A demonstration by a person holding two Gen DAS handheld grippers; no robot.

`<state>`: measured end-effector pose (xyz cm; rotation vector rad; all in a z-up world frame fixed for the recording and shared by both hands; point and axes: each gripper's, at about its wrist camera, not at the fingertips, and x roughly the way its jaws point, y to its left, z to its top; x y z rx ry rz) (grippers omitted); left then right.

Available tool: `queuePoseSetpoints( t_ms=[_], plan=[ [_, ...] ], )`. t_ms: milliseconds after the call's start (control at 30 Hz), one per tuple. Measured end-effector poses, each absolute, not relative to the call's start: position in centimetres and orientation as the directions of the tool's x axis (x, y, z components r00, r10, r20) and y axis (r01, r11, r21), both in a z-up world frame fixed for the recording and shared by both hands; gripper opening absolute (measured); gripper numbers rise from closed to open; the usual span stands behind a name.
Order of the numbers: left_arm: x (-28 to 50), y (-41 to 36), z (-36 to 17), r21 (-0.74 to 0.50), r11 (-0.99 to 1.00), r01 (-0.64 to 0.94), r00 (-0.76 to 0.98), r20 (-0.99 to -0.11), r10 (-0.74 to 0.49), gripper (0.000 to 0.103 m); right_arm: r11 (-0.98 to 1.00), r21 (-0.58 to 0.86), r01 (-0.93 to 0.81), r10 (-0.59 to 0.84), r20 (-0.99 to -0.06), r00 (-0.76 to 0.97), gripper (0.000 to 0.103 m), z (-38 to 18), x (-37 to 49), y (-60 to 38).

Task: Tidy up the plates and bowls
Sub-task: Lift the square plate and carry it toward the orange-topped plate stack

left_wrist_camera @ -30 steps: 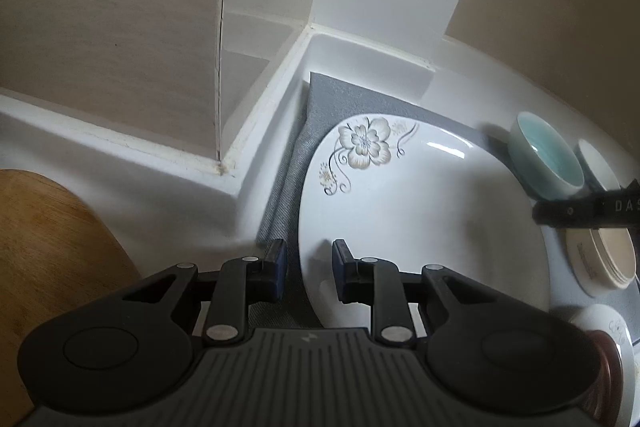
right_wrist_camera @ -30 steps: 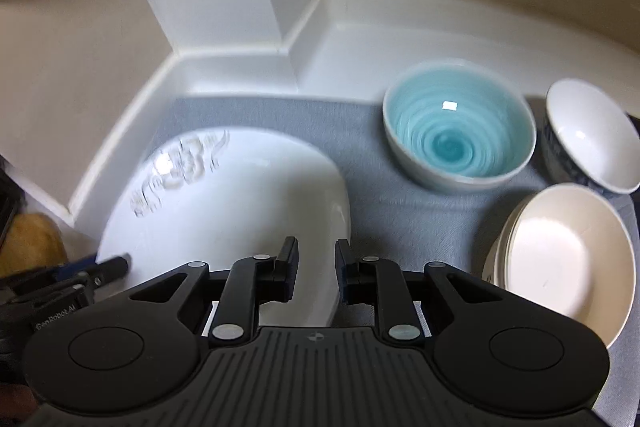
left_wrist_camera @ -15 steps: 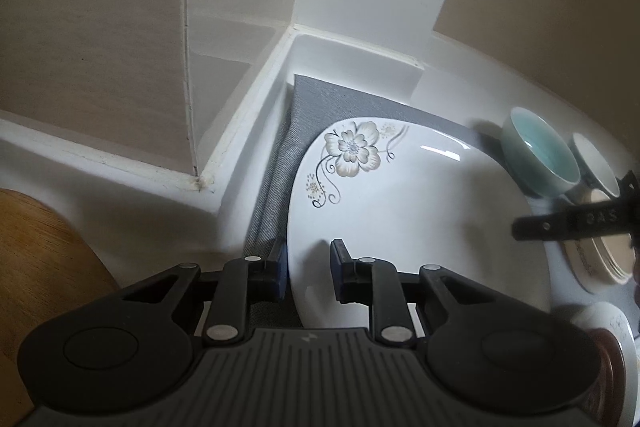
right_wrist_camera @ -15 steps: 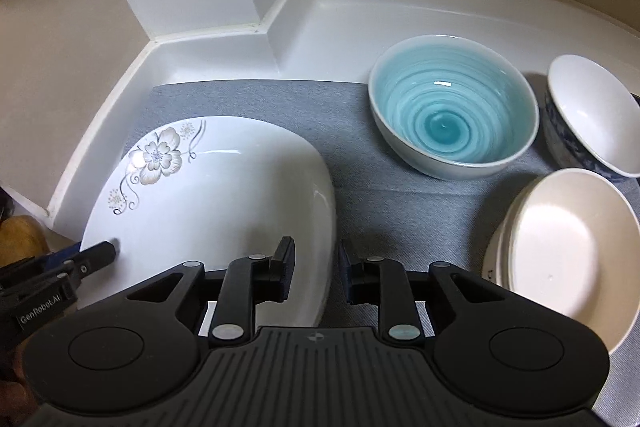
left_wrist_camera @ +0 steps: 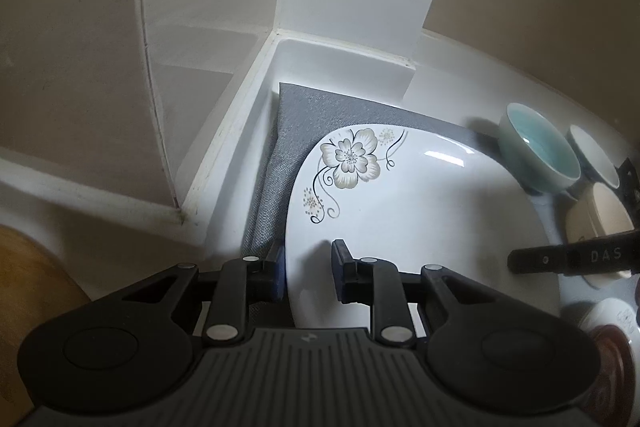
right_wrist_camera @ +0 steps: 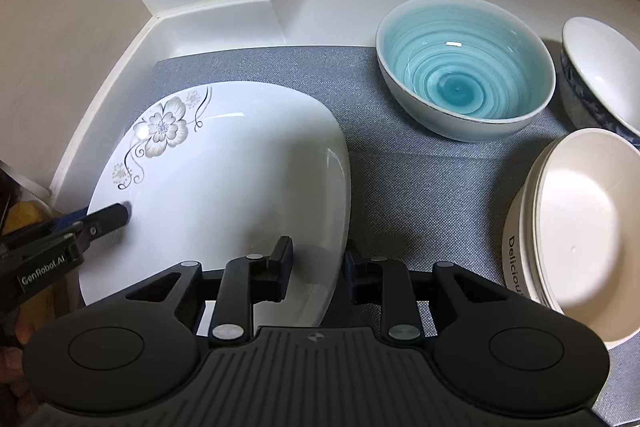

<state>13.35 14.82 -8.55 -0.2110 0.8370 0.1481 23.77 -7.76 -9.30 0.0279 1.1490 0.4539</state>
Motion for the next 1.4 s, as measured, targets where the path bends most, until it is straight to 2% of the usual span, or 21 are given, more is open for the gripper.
queuePoseSetpoints(
  t_ms=[200,533,967,1200,1400],
  plan=[
    [12.9,14.4,-7.6,-0.114,0.974,-0.195,0.666,-0.744,0.046,0.022,0.912,0.276,-0.302,0.380,-0.847,0.371,0.024,-9.0,23.0,-8.7],
    [9.7,11.4,-3.7,-0.080,0.974,-0.211,0.712,-0.696,0.097,0.021,0.892,0.316,-0.324,0.435,-0.796,0.421,0.022,-5.8,21.3,-11.6],
    [3.0,4.0,0.7,-0.081,0.972,-0.220,0.796,-0.591,0.130,0.021,0.857,0.344,-0.383,0.506,-0.702,0.502,0.020,-1.3,17.2,-18.4],
    [-0.1,-1.1,0.5,-0.084,0.981,-0.175,0.817,-0.569,0.097,0.021,0.860,0.332,-0.388,0.504,-0.670,0.545,0.020,-0.3,13.7,-23.6],
    [-1.4,-4.6,-1.9,-0.080,0.987,-0.140,0.803,-0.592,0.066,0.021,0.877,0.316,-0.362,0.476,-0.676,0.563,0.020,-2.4,10.9,-26.9]
  ],
)
